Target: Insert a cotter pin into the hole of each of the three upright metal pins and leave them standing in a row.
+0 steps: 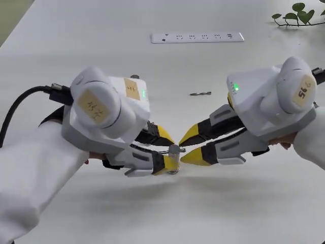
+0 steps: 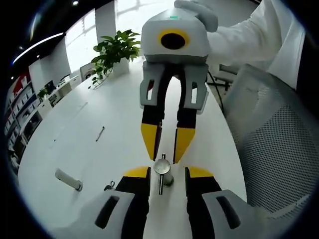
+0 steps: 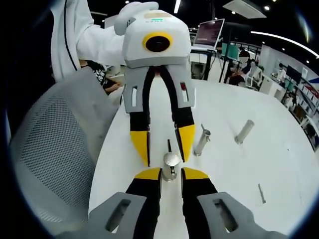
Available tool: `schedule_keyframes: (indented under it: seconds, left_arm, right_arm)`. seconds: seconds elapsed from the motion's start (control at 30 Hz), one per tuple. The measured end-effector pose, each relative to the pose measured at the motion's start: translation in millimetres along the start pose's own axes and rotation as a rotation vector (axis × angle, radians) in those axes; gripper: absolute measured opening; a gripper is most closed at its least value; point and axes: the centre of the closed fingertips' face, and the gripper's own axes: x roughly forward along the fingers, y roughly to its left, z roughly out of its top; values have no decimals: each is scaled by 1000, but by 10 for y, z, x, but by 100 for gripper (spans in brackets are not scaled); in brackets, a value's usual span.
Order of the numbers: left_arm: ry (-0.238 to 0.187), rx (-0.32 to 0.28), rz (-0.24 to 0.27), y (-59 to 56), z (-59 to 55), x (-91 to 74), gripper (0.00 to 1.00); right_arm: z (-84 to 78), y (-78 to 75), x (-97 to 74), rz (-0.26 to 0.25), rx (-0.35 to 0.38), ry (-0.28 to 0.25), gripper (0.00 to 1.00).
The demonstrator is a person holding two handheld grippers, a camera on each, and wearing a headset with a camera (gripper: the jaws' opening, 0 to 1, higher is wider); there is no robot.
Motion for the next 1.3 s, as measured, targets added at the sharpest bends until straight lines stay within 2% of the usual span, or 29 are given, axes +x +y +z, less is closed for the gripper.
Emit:
schedule_keyframes:
  seconds: [0.07, 0.2, 0.27, 0.3, 0.37, 0.4, 0.5, 0.6, 0.7, 0.77, 0.87, 0.9, 0.97, 1.0, 1.07, 1.1, 1.3]
  left_arm:
    - [-18, -35, 3, -25, -11, -13, 32]
    - [-97, -122, 30, -79, -10, -68, 49]
    - [-142, -167, 35, -124, -12, -100, 58]
    - [-190, -199, 22, -173, 19, -119, 64]
    - [-244, -270, -9, -264, 39, -156, 70]
    - [-261, -282, -5, -274, 40, -173, 74]
    - [-268, -294, 4, -314, -7, -219, 85]
    - [-300, -335, 17, -312, -5, -260, 97]
    - [-337, -360, -1, -364, 22, -304, 99]
    - [-343, -372, 16, -362, 9, -314, 99]
    - [-332, -384, 16, -390, -38, -315, 99]
    - [-326, -389, 28, -384, -57, -316, 99]
    - [-305, -390, 89, -315, -115, -316, 99]
    - [-300, -393, 98, -306, -130, -313, 99]
    - [-320, -433, 76, -334, -127, -315, 99]
    - [-342, -448, 81, -328, -104, -325, 99]
    - [-353, -471, 120, -312, -110, -377, 95]
  right_arm:
    - [16, 9, -15, -1, 9, -10, 11]
    - [56, 36, -22, 5, 47, -38, 16]
    - [67, 39, -15, 7, 60, -45, 18]
    - [71, 39, -11, 8, 62, -47, 18]
    - [78, 44, 5, 12, 68, -48, 18]
    - [83, 49, 17, 15, 71, -50, 18]
    - [103, 55, 61, 19, 83, -56, 19]
    - [110, 57, 101, 21, 91, -58, 20]
    - [85, 45, 134, 23, 100, -57, 20]
    - [80, 38, 146, 19, 108, -58, 19]
    - [74, 28, 159, 13, 125, -65, 19]
    - [56, 16, 167, 11, 135, -66, 19]
    - [43, 15, 173, 12, 141, -66, 17]
    - [37, 14, 177, 12, 142, -66, 16]
    - [32, 10, 183, 10, 145, -67, 14]
    - [31, 4, 188, 11, 145, -69, 14]
    - [56, -4, 210, 18, 163, -84, 11]
